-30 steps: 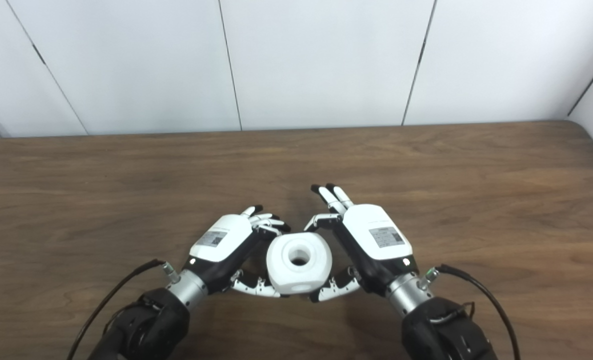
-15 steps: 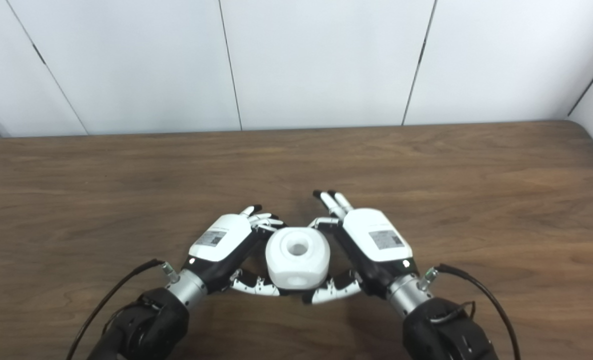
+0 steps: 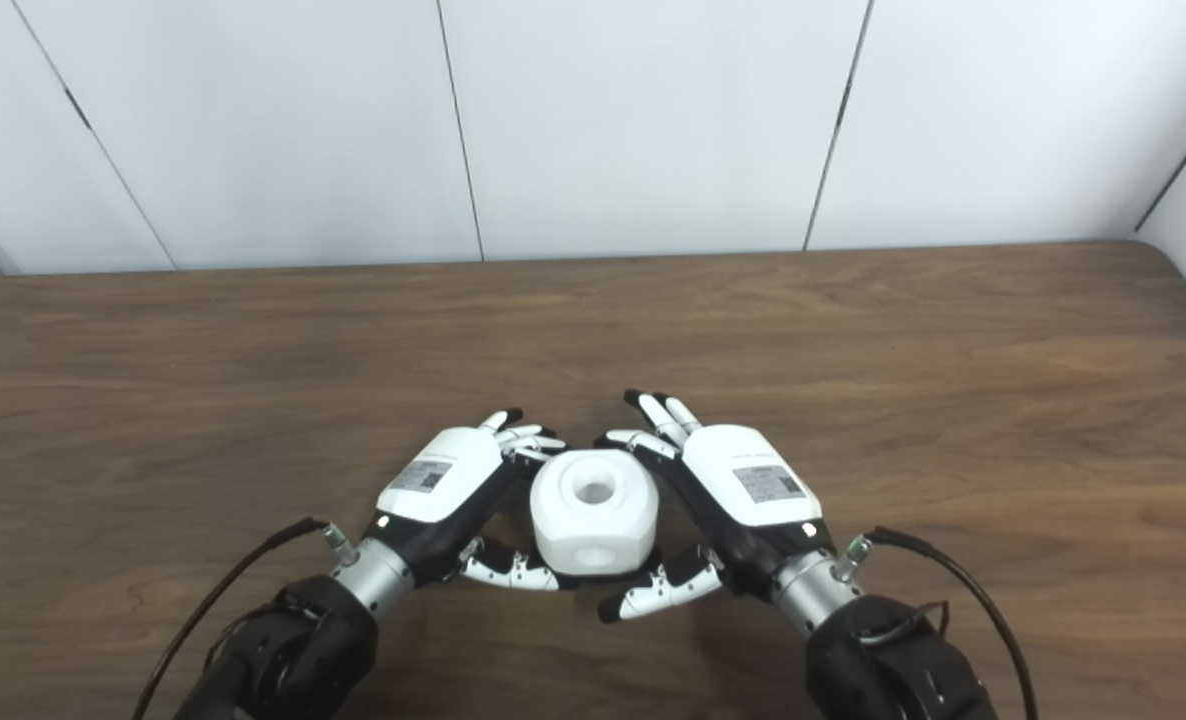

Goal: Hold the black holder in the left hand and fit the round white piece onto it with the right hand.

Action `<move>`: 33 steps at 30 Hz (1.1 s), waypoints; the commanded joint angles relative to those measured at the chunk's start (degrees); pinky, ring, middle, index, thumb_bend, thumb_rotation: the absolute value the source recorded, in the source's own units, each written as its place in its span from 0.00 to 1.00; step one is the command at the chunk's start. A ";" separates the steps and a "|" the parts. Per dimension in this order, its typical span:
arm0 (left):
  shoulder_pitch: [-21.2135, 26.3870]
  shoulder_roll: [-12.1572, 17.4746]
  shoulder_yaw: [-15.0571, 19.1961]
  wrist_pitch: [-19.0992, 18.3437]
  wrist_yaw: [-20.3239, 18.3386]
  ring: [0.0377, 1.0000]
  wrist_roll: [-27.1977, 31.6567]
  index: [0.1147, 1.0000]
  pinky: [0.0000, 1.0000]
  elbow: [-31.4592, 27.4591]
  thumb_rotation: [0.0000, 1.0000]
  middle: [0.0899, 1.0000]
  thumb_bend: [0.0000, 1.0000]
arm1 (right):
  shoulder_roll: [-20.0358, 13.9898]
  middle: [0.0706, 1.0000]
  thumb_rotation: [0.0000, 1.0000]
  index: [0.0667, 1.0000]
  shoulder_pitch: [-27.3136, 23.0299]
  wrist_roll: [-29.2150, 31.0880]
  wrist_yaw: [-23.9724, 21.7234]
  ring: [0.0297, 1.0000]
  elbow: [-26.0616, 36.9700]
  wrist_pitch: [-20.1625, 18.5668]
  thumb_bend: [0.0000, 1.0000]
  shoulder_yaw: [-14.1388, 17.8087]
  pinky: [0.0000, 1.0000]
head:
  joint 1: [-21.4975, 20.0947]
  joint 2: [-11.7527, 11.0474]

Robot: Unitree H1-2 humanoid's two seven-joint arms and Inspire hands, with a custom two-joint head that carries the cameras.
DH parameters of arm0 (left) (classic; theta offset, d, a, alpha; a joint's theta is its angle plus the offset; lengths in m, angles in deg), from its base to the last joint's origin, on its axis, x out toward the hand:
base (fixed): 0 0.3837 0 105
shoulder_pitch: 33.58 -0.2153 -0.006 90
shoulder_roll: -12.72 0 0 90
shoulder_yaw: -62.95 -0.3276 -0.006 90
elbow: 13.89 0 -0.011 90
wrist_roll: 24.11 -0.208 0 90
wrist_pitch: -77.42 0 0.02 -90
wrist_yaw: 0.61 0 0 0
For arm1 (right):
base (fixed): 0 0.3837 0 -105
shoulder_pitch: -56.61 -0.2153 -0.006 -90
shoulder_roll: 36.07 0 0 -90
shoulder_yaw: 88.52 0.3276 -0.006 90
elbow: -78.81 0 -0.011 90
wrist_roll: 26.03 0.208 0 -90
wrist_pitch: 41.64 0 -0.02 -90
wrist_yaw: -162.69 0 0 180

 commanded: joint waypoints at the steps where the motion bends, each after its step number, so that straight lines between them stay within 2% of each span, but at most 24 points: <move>1: 1.83 -0.43 0.41 0.63 1.72 0.89 0.08 0.41 1.00 -0.80 0.05 0.80 0.52 | -0.21 1.00 0.40 0.85 -1.27 0.59 -0.44 1.00 1.72 0.10 0.97 0.21 0.87 | 0.00 0.06; 9: 1.86 -0.49 0.40 0.87 2.30 0.89 0.03 0.41 1.00 -0.27 0.05 0.80 0.52 | -0.54 1.00 0.44 0.85 -1.52 1.44 -0.77 1.00 1.85 0.15 0.98 0.36 0.89 | -0.19 -0.15; 28: 2.08 -0.01 0.36 1.30 2.63 0.89 0.32 0.41 1.00 0.56 0.05 0.80 0.52 | -2.10 1.00 0.47 0.76 0.67 4.85 2.56 1.00 6.07 3.48 0.94 2.96 0.84 | -0.56 -0.65; 33: 2.16 0.06 0.40 1.55 2.80 0.89 0.65 0.41 1.00 0.95 0.05 0.80 0.52 | -2.31 1.00 0.48 0.76 0.98 5.67 2.41 1.00 7.16 3.91 0.93 3.91 0.92 | -0.45 -0.93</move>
